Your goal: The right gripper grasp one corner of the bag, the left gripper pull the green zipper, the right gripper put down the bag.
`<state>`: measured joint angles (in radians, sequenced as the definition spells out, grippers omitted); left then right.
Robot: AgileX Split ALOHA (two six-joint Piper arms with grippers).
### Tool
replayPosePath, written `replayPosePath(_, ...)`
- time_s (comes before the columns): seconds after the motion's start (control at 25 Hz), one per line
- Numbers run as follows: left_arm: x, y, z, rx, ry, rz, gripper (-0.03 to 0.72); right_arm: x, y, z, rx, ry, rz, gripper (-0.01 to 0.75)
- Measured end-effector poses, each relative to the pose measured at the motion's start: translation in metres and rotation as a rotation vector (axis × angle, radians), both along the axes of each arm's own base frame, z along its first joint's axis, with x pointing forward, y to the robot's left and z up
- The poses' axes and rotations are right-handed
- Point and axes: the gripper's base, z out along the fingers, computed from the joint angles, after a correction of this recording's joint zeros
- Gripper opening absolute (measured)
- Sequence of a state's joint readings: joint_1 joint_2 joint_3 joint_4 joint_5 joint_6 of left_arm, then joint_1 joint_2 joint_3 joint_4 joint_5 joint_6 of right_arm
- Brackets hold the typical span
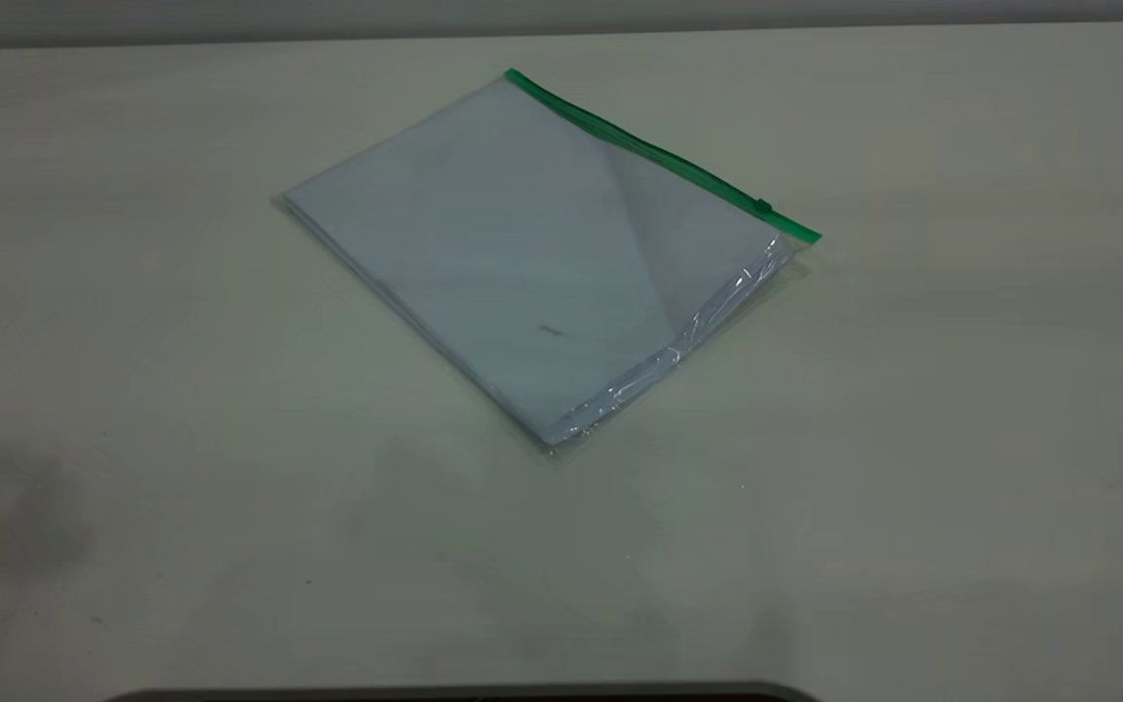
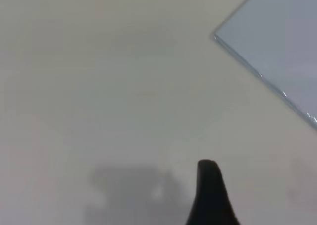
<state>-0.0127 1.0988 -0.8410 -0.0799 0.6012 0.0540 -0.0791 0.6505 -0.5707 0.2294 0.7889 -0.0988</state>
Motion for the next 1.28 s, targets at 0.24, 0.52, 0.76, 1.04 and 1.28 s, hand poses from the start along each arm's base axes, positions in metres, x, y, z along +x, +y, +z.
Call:
replayPosePath(0.24, 0.060, 0.001, -0.037, 0.024, -0.047, -0.007, 0.590, 0.058, 0.003, -0.032, 0.101, 0.120, 0.018, 0.578)
replayPosePath(0.52, 0.107, 0.000, -0.070, 0.034, 0.043, -0.017, 0.590, 0.114, 0.004, -0.096, 0.123, 0.254, 0.103, 0.578)
replayPosePath(0.76, 0.144, -0.011, -0.083, 0.098, 0.161, -0.160, 0.590, 0.153, 0.008, -0.143, 0.161, 0.304, 0.196, 0.578)
replayPosePath(1.04, 0.175, -0.058, -0.112, 0.126, 0.279, -0.404, 0.590, 0.200, 0.023, -0.188, 0.327, 0.272, 0.360, 0.578)
replayPosePath(1.28, 0.187, -0.085, -0.132, 0.095, 0.320, -0.512, 0.590, 0.224, 0.026, -0.232, 0.405, 0.294, 0.381, 0.578)
